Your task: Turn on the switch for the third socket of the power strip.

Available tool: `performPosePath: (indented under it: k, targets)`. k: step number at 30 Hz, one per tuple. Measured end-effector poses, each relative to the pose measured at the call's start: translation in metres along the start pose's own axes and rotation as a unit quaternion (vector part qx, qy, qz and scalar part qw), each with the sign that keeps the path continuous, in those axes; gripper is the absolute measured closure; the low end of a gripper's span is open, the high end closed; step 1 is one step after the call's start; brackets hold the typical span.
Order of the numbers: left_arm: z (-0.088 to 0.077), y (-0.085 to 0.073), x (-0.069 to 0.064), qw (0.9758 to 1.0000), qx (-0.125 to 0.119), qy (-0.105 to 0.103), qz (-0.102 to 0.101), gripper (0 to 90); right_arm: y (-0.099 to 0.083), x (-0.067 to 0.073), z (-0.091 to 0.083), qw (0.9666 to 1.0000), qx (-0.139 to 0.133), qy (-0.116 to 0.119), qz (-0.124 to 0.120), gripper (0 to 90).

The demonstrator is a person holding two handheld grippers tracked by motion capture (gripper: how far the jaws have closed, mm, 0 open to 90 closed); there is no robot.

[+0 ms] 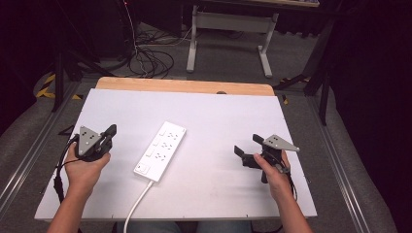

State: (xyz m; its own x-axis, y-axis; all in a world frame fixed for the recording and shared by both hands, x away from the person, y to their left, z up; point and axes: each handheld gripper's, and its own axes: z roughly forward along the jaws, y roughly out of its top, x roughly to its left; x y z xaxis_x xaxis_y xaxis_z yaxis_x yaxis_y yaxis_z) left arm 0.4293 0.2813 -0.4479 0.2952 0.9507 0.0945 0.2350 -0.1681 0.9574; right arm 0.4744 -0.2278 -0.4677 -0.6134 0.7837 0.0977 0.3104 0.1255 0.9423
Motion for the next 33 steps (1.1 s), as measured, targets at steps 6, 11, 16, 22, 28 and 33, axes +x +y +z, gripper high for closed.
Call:
performPosePath:
  k: [6, 11, 16, 22, 28, 33]
  targets:
    - [0.01, 0.0, -0.003, 0.9999, 0.015, -0.003, 0.005, 89.8, 0.001, -0.001, -0.001, 1.0, -0.003, 0.001, 0.0, 7.3]
    - [0.017, 0.008, -0.009, 0.9997, 0.023, -0.005, 0.011, 89.8, 0.003, -0.002, 0.001, 1.0, -0.006, 0.001, -0.003, 7.5]
    - [0.023, 0.013, -0.015, 0.9994, 0.024, 0.003, 0.023, 89.9, 0.002, -0.004, 0.002, 1.0, -0.004, 0.004, -0.001, 7.5]
    - [0.035, 0.015, -0.027, 0.9986, 0.037, -0.009, 0.036, 89.9, 0.002, -0.004, 0.005, 1.0, -0.005, 0.008, -0.001, 7.5]
    - [0.044, 0.019, -0.037, 0.9984, 0.04, -0.02, 0.035, 89.9, 0.003, -0.003, 0.008, 0.9999, -0.003, 0.013, -0.002, 7.7]
    - [0.053, 0.023, -0.044, 0.9981, 0.041, -0.025, 0.037, 89.9, 0.003, 0.0, 0.01, 0.9999, 0.0, 0.014, -0.005, 7.7]
